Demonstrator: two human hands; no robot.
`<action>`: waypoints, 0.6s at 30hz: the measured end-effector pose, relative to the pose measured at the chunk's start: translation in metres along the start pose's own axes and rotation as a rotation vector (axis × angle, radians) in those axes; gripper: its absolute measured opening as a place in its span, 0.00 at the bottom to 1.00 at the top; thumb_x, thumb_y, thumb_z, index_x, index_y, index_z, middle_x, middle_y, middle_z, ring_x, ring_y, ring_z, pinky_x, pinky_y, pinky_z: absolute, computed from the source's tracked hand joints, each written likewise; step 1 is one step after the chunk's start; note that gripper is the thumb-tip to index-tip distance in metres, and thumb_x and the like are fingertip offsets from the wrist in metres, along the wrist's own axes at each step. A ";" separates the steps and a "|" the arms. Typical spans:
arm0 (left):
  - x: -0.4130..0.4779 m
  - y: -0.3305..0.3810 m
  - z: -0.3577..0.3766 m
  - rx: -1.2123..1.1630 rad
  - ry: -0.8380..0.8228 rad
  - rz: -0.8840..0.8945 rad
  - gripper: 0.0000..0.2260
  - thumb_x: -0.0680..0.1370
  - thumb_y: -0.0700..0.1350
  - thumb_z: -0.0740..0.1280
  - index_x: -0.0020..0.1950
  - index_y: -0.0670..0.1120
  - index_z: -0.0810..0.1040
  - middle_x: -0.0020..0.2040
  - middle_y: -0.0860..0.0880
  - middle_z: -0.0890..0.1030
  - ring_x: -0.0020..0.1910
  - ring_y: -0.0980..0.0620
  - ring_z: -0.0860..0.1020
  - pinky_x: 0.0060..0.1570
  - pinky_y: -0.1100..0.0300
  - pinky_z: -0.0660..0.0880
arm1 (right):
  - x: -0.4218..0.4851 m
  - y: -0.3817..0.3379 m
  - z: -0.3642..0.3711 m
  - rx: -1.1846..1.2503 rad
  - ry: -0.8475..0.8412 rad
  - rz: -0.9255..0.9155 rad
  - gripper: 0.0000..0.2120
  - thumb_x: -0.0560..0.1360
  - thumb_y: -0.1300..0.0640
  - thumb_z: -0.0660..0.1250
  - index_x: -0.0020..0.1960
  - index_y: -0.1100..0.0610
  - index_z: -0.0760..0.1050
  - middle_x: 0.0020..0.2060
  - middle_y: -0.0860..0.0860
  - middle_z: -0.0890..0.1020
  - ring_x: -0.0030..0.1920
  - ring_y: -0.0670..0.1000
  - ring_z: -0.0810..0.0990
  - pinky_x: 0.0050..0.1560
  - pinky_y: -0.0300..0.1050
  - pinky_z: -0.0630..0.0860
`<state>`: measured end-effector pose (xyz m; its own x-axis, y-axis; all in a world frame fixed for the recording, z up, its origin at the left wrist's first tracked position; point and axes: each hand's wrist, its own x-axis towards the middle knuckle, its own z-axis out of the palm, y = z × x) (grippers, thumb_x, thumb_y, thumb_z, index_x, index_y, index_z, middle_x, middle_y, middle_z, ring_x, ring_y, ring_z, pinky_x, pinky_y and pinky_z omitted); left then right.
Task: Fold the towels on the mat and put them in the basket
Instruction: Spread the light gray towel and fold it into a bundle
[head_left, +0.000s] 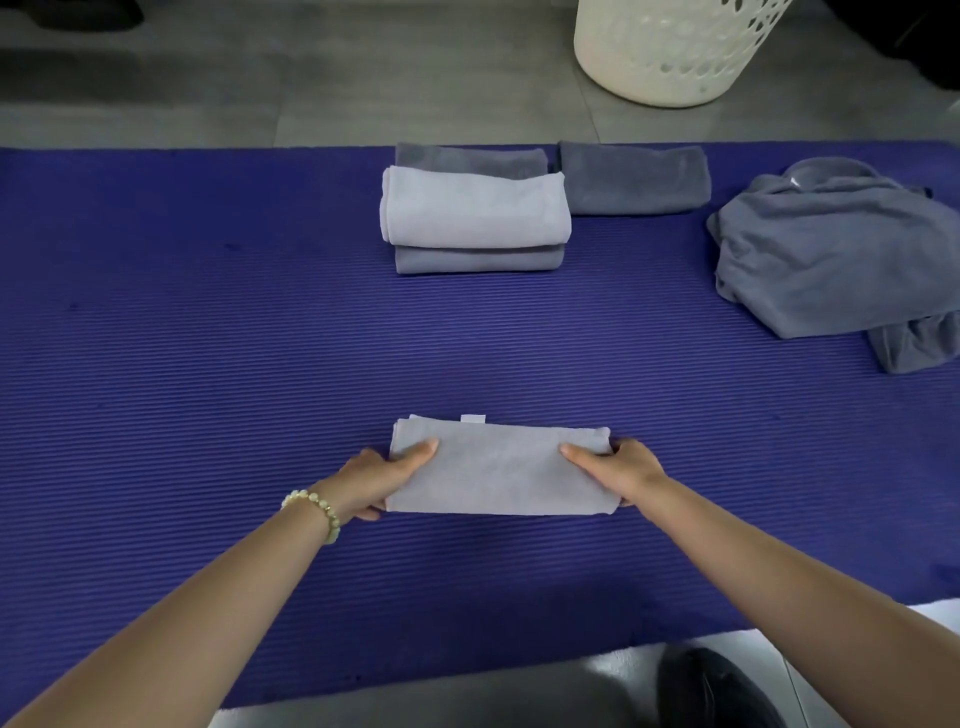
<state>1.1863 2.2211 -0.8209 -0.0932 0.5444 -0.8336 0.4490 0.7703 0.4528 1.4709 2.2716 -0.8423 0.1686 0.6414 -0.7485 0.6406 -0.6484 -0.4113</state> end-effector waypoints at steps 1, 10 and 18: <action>-0.001 0.000 -0.002 -0.040 -0.042 -0.014 0.23 0.71 0.69 0.63 0.45 0.49 0.71 0.48 0.50 0.80 0.49 0.54 0.78 0.51 0.58 0.78 | 0.000 -0.004 -0.001 0.014 -0.033 0.022 0.30 0.66 0.36 0.72 0.57 0.57 0.75 0.49 0.52 0.81 0.49 0.52 0.81 0.52 0.49 0.80; 0.013 0.050 -0.026 -0.507 -0.150 0.135 0.36 0.54 0.64 0.79 0.57 0.50 0.80 0.53 0.50 0.84 0.52 0.54 0.82 0.50 0.60 0.76 | 0.029 -0.037 -0.032 0.583 -0.383 0.019 0.28 0.64 0.45 0.77 0.60 0.56 0.79 0.53 0.52 0.84 0.54 0.52 0.83 0.59 0.48 0.78; 0.018 0.165 -0.051 -0.361 -0.177 0.395 0.16 0.73 0.58 0.67 0.59 0.58 0.75 0.51 0.57 0.84 0.49 0.60 0.82 0.43 0.65 0.77 | 0.044 -0.106 -0.140 0.561 -0.330 -0.223 0.16 0.73 0.49 0.70 0.58 0.54 0.79 0.52 0.50 0.85 0.52 0.50 0.83 0.52 0.44 0.77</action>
<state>1.2130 2.3752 -0.7451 0.1845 0.7745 -0.6051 0.0840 0.6010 0.7948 1.5155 2.4262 -0.7589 -0.2165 0.6836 -0.6970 0.1333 -0.6865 -0.7148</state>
